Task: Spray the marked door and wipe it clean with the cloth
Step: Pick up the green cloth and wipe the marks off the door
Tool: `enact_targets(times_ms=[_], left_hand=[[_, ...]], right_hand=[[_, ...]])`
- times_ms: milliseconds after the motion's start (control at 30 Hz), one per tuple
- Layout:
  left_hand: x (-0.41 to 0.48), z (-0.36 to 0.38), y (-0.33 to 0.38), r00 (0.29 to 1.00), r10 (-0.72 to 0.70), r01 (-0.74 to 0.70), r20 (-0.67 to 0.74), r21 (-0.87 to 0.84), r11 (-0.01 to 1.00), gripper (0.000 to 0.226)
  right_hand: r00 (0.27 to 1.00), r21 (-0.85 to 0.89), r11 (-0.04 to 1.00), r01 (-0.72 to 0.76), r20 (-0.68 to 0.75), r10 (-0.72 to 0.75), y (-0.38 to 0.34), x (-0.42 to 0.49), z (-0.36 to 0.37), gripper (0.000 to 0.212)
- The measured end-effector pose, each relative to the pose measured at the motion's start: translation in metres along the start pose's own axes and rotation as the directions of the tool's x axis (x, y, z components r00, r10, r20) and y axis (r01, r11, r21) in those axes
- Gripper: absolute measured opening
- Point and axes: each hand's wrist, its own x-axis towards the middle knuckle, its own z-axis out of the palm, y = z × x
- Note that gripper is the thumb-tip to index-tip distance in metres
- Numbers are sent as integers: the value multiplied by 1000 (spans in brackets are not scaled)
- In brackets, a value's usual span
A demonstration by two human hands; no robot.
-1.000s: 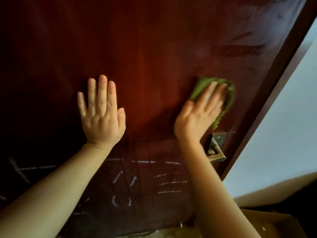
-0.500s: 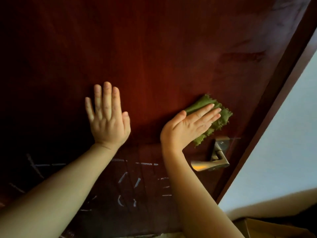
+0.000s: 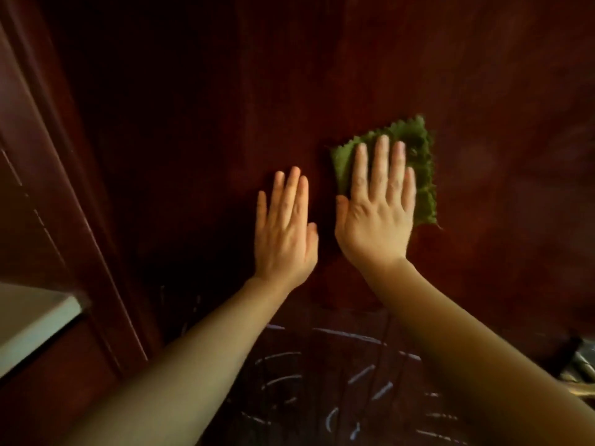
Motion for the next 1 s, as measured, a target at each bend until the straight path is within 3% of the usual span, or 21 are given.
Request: enact_targets(times_ms=[133,233,333,433,700,1000], left_hand=[[8,-9,-34,999,29,-30,44,18,999,55],[3,-11,-35,998,28,-25,50,-59,998,49],[1,-14,-21,999,-45,44,-6,-158,986,62],[2,-15,5,992,-125,112,-32,-270,956,67],[-62,38,51,995,-10,-9,-98,-193,981,69],[-219,119,44,980,141,-157,-139,-106,982,69]], right_hand=[[940,-102,937,335,99,-326,-35,12,4,73],[912,-89,913,399,140,-385,-26,0,-2,72],[905,44,919,392,160,-393,-6,-13,-11,75],[929,41,937,348,120,-350,24,-34,-14,67],[988,-30,988,153,3,-153,78,-95,13,66],[984,-45,988,148,-91,-152,81,-213,76,66]])
